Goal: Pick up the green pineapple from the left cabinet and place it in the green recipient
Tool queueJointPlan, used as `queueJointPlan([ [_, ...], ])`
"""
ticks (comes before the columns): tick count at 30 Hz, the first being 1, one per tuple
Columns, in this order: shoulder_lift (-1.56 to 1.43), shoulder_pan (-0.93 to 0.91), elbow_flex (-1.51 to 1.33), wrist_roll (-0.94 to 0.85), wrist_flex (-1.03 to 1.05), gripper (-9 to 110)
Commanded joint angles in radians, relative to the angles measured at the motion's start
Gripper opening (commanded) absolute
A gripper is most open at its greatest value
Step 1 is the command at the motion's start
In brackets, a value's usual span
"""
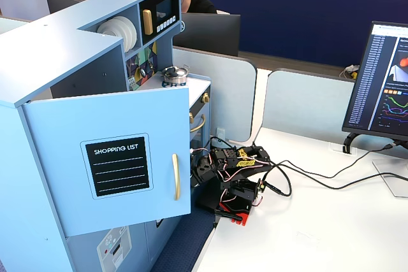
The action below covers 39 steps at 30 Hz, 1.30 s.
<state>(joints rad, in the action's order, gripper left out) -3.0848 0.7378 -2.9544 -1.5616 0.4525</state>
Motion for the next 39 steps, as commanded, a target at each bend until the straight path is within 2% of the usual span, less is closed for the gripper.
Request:
queueJointPlan([
  [1, 0.129, 0.100, 0.229, -0.041, -0.170, 7],
  [5, 0.307, 0.121, 0.439, -0.061, -0.216, 18],
  [8, 0.428, 0.094, 0.568, -0.003, -0.239, 37],
  [14, 0.621, 0.043, 0.669, -0.023, -0.391, 52],
  [20, 0.792, 0.043, 0.756, -0.130, -0.523, 53],
  [28, 1.055, 0.003, 0.919, -0.146, -0.657, 53],
  [39, 1.282, 0.012, 1.157, -0.152, -0.653, 52],
])
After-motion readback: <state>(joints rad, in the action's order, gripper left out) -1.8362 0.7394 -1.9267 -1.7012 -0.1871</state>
